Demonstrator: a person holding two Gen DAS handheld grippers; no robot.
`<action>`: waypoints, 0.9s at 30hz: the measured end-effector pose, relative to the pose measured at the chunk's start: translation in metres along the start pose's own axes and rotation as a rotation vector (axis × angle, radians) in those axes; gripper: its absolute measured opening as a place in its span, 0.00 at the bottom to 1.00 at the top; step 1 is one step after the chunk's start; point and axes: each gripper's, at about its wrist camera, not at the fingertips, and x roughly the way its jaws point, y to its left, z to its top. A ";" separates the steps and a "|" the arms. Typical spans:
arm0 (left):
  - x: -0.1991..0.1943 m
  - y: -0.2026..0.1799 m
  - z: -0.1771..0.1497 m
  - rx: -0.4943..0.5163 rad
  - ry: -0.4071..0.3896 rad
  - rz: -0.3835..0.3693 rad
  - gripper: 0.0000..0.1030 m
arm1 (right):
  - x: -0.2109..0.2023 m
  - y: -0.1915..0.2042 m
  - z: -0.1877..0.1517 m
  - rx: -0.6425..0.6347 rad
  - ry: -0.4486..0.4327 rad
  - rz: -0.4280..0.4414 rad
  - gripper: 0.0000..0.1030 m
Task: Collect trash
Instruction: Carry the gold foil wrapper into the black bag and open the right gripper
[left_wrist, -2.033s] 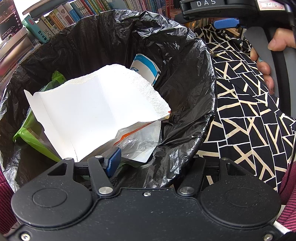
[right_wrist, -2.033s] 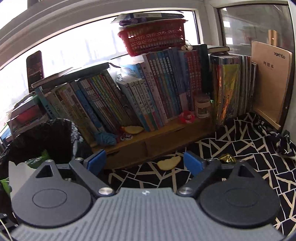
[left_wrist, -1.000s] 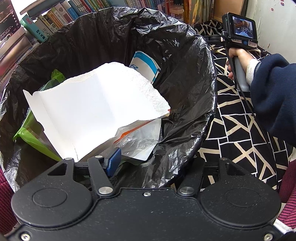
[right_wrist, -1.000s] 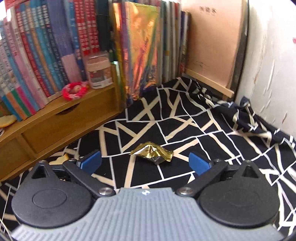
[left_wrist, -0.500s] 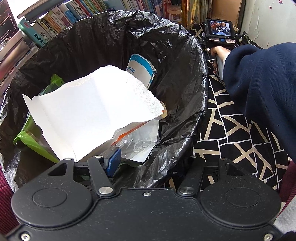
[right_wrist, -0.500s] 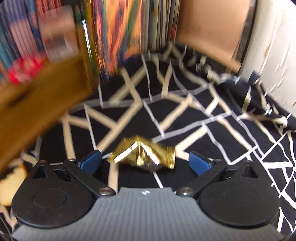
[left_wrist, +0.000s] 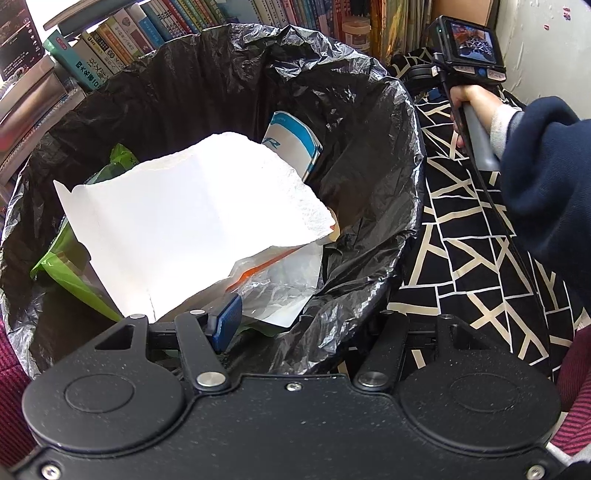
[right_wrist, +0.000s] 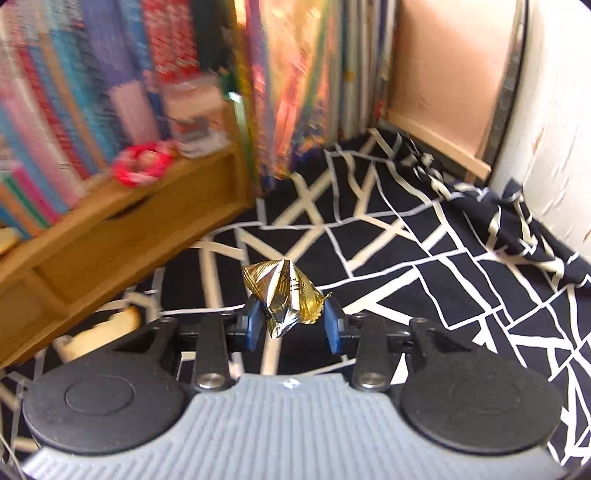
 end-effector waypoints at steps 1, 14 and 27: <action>0.000 0.001 0.001 -0.007 0.001 -0.002 0.56 | -0.011 0.003 0.001 -0.023 -0.004 0.017 0.39; -0.005 0.003 0.000 -0.033 -0.011 -0.011 0.56 | -0.153 0.061 0.005 -0.225 -0.045 0.240 0.42; -0.005 0.003 0.000 -0.028 -0.015 -0.008 0.56 | -0.264 0.079 -0.010 -0.249 -0.294 0.708 0.51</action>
